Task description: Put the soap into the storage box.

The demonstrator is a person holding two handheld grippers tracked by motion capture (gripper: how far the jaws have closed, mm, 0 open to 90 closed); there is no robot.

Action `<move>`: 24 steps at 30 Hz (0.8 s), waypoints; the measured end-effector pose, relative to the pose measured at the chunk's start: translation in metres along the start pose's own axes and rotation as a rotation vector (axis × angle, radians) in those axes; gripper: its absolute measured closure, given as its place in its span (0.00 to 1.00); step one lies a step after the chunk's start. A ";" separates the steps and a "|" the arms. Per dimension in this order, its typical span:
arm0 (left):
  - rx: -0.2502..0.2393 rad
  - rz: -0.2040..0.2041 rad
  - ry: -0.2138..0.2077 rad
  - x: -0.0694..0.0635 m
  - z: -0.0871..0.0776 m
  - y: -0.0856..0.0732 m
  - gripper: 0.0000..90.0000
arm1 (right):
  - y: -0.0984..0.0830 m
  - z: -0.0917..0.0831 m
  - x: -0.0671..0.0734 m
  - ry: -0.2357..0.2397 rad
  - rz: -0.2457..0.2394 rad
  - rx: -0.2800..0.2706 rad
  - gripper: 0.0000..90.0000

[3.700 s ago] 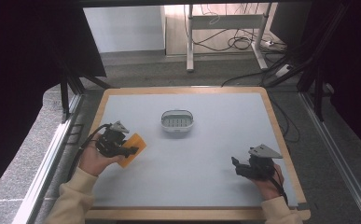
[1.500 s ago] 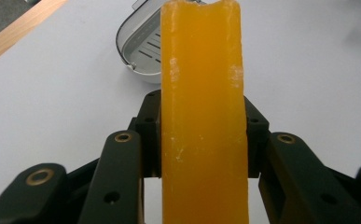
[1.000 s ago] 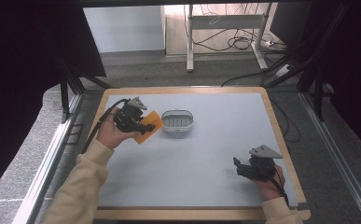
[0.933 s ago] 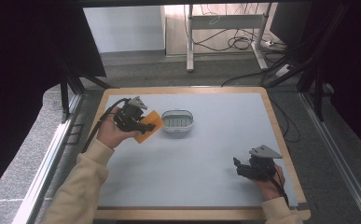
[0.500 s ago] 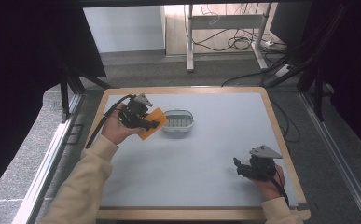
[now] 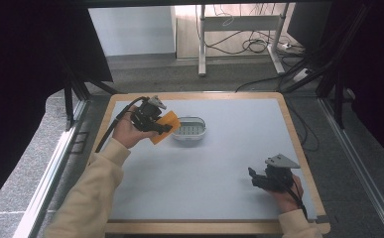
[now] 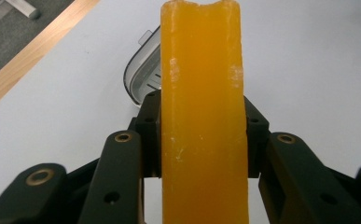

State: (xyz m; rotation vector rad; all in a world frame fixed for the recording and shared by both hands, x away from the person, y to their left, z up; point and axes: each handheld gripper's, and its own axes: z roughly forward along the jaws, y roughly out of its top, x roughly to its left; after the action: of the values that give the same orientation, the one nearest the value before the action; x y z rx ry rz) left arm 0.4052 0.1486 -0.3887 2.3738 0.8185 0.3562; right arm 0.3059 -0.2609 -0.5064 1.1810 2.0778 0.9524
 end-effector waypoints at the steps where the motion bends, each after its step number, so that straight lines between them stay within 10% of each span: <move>1: 0.000 0.000 0.000 0.000 0.000 0.000 0.69 | 0.000 0.000 0.000 0.000 0.000 0.000 0.21; 24: -0.001 0.069 -0.056 0.002 0.010 0.022 0.69 | 0.000 0.000 0.000 -0.003 0.001 0.004 0.21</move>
State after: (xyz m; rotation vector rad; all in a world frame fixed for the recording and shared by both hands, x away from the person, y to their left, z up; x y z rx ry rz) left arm 0.4211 0.1316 -0.3827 2.4043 0.7127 0.3168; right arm 0.3058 -0.2607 -0.5061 1.1842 2.0779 0.9468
